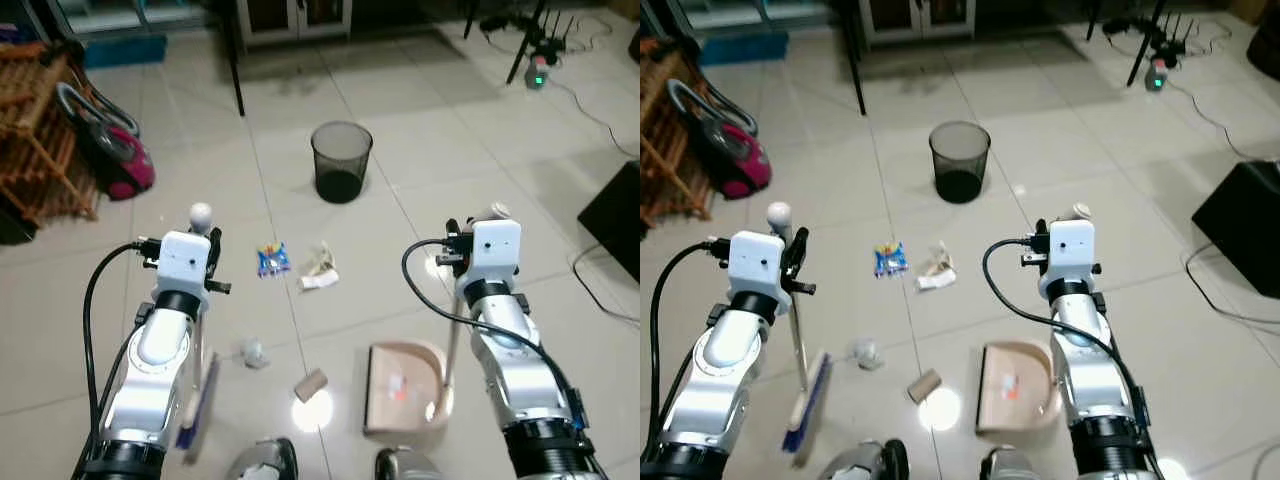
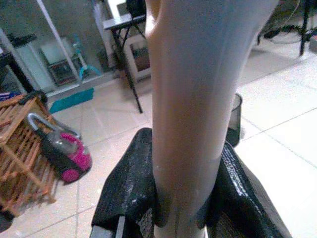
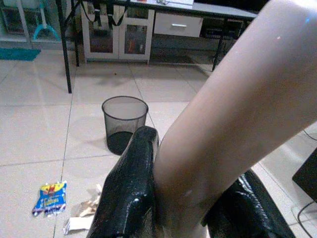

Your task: Sweep floor

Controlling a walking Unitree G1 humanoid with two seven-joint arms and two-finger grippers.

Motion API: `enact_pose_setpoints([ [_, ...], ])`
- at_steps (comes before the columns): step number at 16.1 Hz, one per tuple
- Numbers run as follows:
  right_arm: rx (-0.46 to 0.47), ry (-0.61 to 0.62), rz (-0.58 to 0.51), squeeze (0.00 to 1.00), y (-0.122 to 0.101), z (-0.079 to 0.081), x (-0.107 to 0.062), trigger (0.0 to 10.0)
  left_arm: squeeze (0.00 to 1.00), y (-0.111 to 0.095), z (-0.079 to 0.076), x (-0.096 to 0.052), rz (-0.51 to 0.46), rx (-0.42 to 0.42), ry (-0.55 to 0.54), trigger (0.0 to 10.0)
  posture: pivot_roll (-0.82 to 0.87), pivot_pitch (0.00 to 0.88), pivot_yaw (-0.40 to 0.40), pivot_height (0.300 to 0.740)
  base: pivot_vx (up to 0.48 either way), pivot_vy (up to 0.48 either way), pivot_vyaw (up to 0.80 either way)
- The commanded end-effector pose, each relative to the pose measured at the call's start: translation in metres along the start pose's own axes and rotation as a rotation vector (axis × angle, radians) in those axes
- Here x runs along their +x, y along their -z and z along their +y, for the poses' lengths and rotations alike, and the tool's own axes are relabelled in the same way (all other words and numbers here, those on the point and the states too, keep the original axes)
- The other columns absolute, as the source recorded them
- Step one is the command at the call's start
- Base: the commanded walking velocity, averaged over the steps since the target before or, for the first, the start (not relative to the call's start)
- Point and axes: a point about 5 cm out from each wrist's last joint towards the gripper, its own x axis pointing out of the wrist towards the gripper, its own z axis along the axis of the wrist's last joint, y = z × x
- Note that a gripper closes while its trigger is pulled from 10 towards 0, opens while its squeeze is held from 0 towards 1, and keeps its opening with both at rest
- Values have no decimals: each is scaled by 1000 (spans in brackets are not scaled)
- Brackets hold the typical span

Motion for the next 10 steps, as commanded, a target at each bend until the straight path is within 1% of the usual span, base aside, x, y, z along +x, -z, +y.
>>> enact_pose_setpoints([
  [1, 19, 20, -42, 0, -4, -2, 2, 10000, 0, -1, 2, 0, -36, 7, 4, 10000, -97, 239, 27, 740, 0, 0, 0],
  [2, 46, 32, -67, 0, -5, 0, 2, 10000, 0, 5, -3, 0, -39, -10, 28, 10000, -109, 265, 31, 740, 0, 0, 0],
  [3, 58, 33, -79, 0, -5, 1, 2, 10000, 0, 9, -7, 0, -38, -8, 44, 10000, -111, 274, 39, 740, 0, 0, 0],
  [4, 63, 28, -94, 0, -3, 4, 4, 10000, 0, 15, -14, 2, -32, -13, 59, 10000, -118, 285, 47, 740, 0, 0, 0],
  [6, 78, 39, -93, 0, 1, 6, 2, 10000, 0, 19, -20, 2, -35, -4, 64, 10000, -129, 297, 56, 740, 0, 0, 0],
  [8, 105, 11, -98, 0, 7, 16, 0, 10000, 0, 22, -30, 5, -56, 14, 72, 10000, -121, 316, 64, 740, 0, 0, 0],
  [10, 105, -17, -97, 0, 11, 24, -2, 10000, 0, 22, -40, 8, -77, -8, 104, 10000, -122, 321, 67, 740, 0, 0, 0],
])
